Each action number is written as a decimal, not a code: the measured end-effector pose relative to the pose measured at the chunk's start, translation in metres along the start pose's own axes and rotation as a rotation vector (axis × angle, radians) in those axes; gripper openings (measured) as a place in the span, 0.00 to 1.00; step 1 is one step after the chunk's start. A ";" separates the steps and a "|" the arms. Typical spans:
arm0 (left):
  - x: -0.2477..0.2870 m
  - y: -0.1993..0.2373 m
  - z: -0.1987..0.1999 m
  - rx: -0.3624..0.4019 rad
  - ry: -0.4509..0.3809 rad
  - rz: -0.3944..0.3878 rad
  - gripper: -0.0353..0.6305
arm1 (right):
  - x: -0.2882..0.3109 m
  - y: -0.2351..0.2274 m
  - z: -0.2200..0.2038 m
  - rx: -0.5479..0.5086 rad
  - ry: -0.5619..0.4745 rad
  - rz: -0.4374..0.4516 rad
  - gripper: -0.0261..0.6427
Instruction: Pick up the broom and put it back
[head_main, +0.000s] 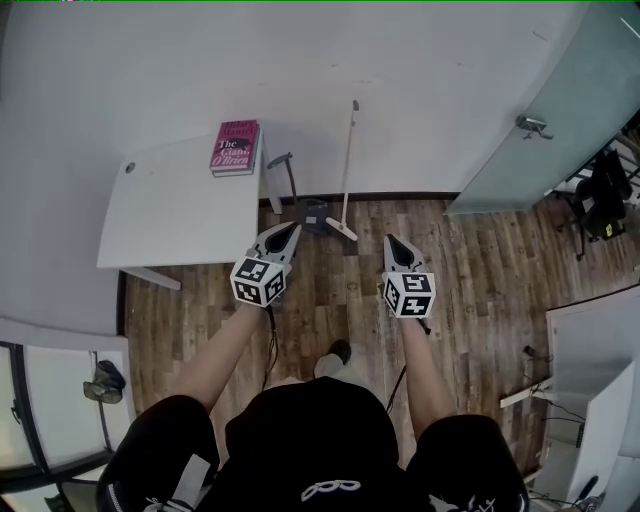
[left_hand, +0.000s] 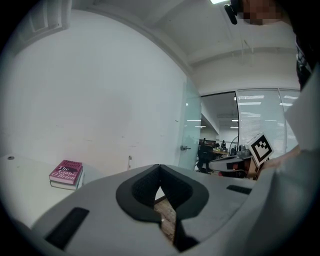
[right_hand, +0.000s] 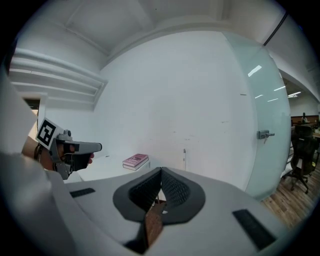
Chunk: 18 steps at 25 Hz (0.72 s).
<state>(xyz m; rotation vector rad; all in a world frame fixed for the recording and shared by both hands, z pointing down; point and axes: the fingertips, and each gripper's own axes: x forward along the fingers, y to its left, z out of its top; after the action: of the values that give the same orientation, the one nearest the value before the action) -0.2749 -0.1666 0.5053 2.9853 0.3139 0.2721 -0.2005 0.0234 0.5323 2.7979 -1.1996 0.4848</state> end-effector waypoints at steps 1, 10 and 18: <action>0.006 -0.001 0.002 0.000 -0.002 0.001 0.09 | 0.003 -0.006 0.001 -0.002 0.001 0.003 0.08; 0.045 -0.013 0.000 -0.007 -0.002 0.009 0.09 | 0.013 -0.049 0.009 -0.015 0.003 0.012 0.08; 0.075 -0.024 0.003 -0.005 0.006 -0.011 0.09 | 0.016 -0.071 0.014 -0.014 0.007 0.009 0.07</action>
<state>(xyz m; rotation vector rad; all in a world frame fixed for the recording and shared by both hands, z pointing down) -0.2074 -0.1273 0.5115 2.9772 0.3302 0.2798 -0.1358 0.0594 0.5286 2.7782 -1.2107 0.4842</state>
